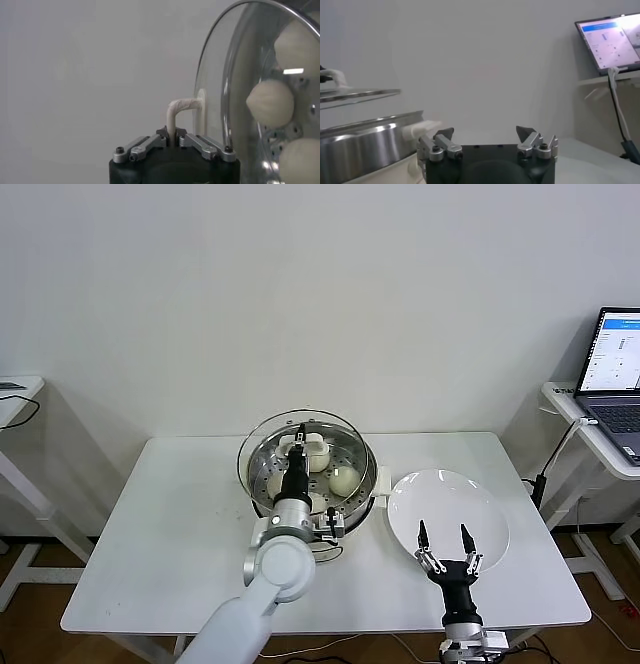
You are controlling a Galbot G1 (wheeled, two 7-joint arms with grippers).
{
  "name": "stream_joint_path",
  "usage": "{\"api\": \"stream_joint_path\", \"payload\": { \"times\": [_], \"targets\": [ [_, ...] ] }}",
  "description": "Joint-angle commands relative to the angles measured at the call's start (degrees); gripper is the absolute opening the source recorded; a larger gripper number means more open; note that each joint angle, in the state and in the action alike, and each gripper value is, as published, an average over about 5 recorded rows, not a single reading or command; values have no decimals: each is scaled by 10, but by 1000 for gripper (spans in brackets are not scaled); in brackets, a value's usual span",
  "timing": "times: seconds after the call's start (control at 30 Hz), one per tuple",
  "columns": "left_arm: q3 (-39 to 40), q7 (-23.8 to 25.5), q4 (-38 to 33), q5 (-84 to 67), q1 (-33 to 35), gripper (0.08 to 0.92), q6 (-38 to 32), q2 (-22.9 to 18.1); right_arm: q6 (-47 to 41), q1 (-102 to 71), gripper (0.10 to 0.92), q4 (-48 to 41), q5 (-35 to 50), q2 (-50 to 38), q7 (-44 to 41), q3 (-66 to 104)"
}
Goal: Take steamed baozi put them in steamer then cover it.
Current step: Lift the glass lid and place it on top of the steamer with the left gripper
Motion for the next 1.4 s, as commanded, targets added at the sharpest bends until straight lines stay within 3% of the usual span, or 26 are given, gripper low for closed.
{"api": "stream_joint_path", "payload": {
  "times": [0.03,0.23,1.4],
  "targets": [
    [15,-10,44,12,-13,188,8,-40,0,2,823,-3,-2,1,0,-2],
    [11,-17,59,16,-11,188,9,-55,0,6,823,-7,-3,0,0,-3],
    [1,-31,72,16,7,188,1,-55,5,9,823,-14,-11,-1,-2,-13]
  ]
}}
